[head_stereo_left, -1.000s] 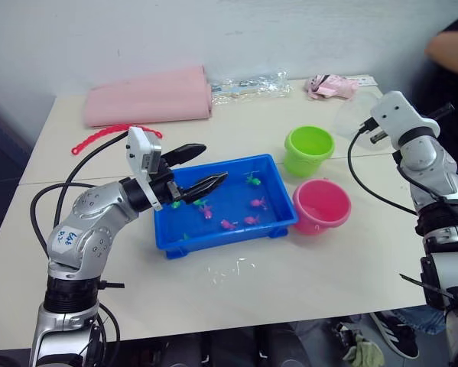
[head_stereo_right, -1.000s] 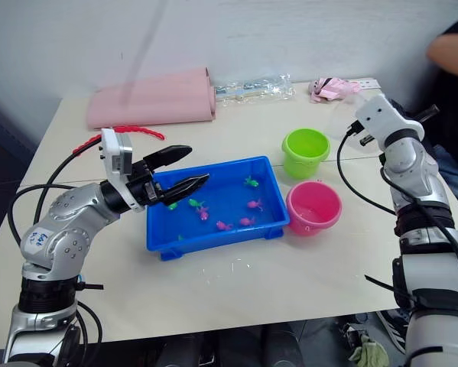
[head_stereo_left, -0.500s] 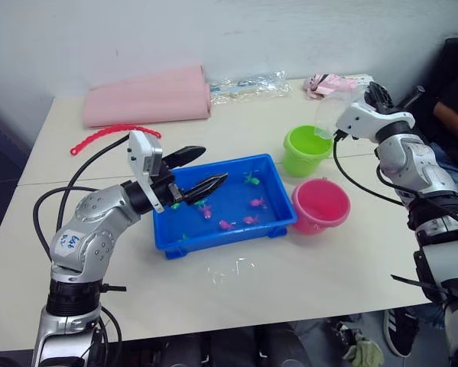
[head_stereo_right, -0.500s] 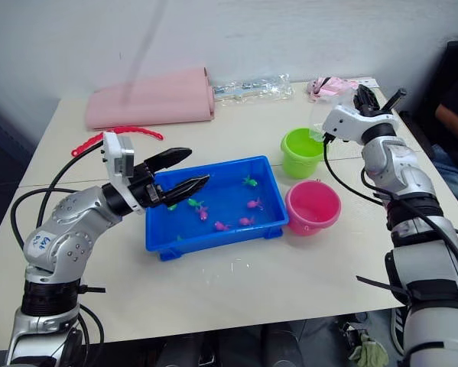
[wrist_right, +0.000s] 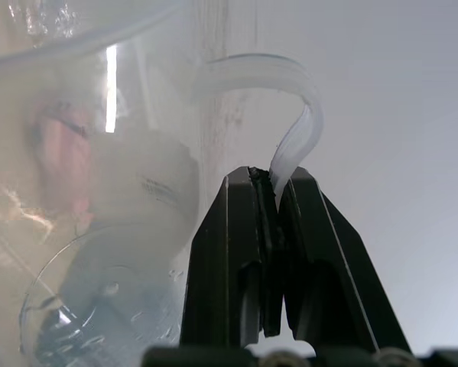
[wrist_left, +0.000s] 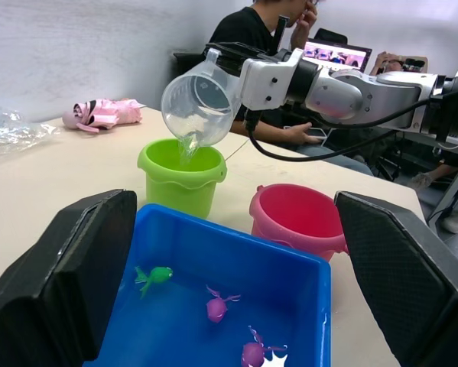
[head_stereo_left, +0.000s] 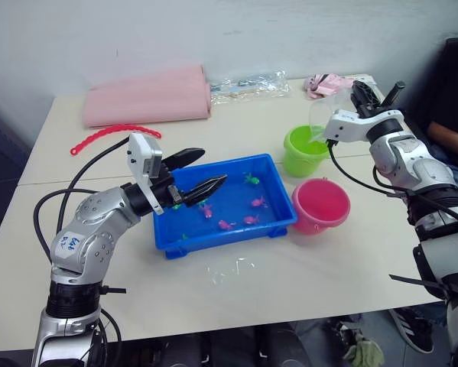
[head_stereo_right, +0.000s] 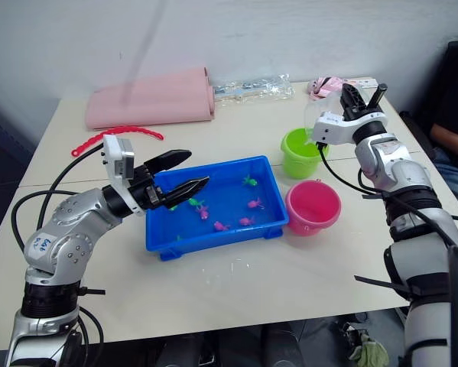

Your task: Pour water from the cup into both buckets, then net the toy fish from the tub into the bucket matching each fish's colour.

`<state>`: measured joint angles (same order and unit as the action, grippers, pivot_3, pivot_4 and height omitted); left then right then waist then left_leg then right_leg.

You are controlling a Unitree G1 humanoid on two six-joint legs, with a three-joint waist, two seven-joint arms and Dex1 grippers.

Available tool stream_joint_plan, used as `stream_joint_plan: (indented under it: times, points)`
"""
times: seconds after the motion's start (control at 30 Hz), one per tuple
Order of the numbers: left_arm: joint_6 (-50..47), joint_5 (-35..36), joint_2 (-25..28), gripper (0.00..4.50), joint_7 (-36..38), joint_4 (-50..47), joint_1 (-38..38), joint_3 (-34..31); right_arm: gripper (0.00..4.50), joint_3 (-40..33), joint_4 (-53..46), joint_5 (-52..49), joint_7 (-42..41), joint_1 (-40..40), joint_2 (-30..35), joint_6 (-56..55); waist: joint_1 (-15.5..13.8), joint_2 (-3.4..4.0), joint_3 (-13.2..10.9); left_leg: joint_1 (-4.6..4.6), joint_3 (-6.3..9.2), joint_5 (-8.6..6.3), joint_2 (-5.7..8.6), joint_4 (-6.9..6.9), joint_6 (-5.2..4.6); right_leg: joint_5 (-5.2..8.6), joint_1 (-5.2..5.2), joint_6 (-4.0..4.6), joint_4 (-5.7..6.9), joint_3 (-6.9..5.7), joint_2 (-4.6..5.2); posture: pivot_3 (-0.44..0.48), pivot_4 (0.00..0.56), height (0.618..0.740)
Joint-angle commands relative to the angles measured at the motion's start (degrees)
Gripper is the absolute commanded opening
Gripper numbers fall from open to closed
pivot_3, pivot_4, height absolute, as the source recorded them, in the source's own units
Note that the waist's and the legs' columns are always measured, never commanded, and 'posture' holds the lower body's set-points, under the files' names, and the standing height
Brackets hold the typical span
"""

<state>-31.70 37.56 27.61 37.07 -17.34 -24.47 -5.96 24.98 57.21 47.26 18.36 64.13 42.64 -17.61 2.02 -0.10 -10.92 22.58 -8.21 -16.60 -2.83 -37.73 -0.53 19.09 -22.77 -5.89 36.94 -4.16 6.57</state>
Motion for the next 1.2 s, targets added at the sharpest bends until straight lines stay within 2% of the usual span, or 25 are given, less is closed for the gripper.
stream_joint_plan:
  times: [0.03,0.4,0.5,0.7,0.8,0.97,1.07,1.2]
  points:
    - [1.41,-0.06,-0.01,4.50,0.20,-1.79,0.13,-0.89,0.05,-0.27,-0.87,1.12,3.81,1.86,2.33,-1.46,0.00,0.00,0.00,0.00,0.00,0.00,0.00,0.00,0.00,0.00,0.00,0.00,0.00,0.00,0.00,0.000,0.150,0.740]
    - [1.84,-0.01,-0.11,4.50,0.29,-1.53,0.15,-0.82,0.05,1.14,0.30,2.87,5.17,1.80,2.77,-2.08,0.09,0.00,0.00,-0.01,-0.03,0.00,0.00,0.00,0.00,0.00,-0.01,0.00,0.02,0.03,0.00,0.000,0.150,0.740]
    - [1.89,0.02,-0.13,4.50,0.30,-1.67,0.38,-0.84,0.05,-1.05,0.92,-0.39,4.57,0.59,2.05,-3.11,0.10,0.00,0.00,-0.01,-0.02,0.00,0.00,0.00,0.00,0.00,-0.01,0.00,0.02,0.03,0.00,0.000,0.150,0.740]
    - [1.74,0.48,0.74,4.50,1.07,-2.02,1.24,-1.63,0.05,-11.28,2.78,-14.97,-3.69,-1.72,-0.50,-4.08,0.06,-0.02,-0.01,-0.01,-0.02,0.00,0.00,-0.01,0.00,0.00,0.01,0.00,0.02,0.02,-0.02,0.000,0.150,0.740]
    - [1.68,0.93,1.43,4.50,1.68,-1.60,1.37,-2.85,0.05,-17.14,3.04,-23.54,-10.40,-2.38,-2.15,-3.94,0.06,-0.02,-0.01,-0.01,-0.02,0.00,0.00,-0.02,-0.01,0.00,0.01,0.00,0.03,0.02,-0.02,0.000,0.150,0.740]
    - [0.62,4.21,4.13,4.50,6.05,-2.15,1.39,-5.28,0.05,-32.77,1.71,-43.78,-25.30,-4.54,-3.67,3.41,-0.01,-0.06,-0.03,-0.02,-0.01,0.00,-0.03,-0.02,-0.01,0.00,0.02,0.00,0.05,0.01,-0.03,0.000,0.150,0.740]
    - [-1.36,7.17,8.00,4.50,11.41,-5.18,3.01,-5.00,0.05,-44.92,-5.57,-59.18,-34.55,-9.42,-3.30,14.85,-0.44,-0.11,-0.06,0.00,0.01,-0.02,-0.04,-0.02,-0.04,0.00,0.05,0.00,0.07,-0.02,-0.04,0.000,0.150,0.740]
    - [-2.47,8.66,11.00,4.50,14.95,-9.22,5.83,-3.40,0.05,-51.11,-16.47,-63.64,-34.66,-22.25,-2.08,22.44,-0.62,-0.10,-0.06,0.03,0.15,-0.08,-0.02,0.00,-0.15,-0.02,0.21,-0.03,0.02,-0.04,0.01,0.000,0.150,0.740]
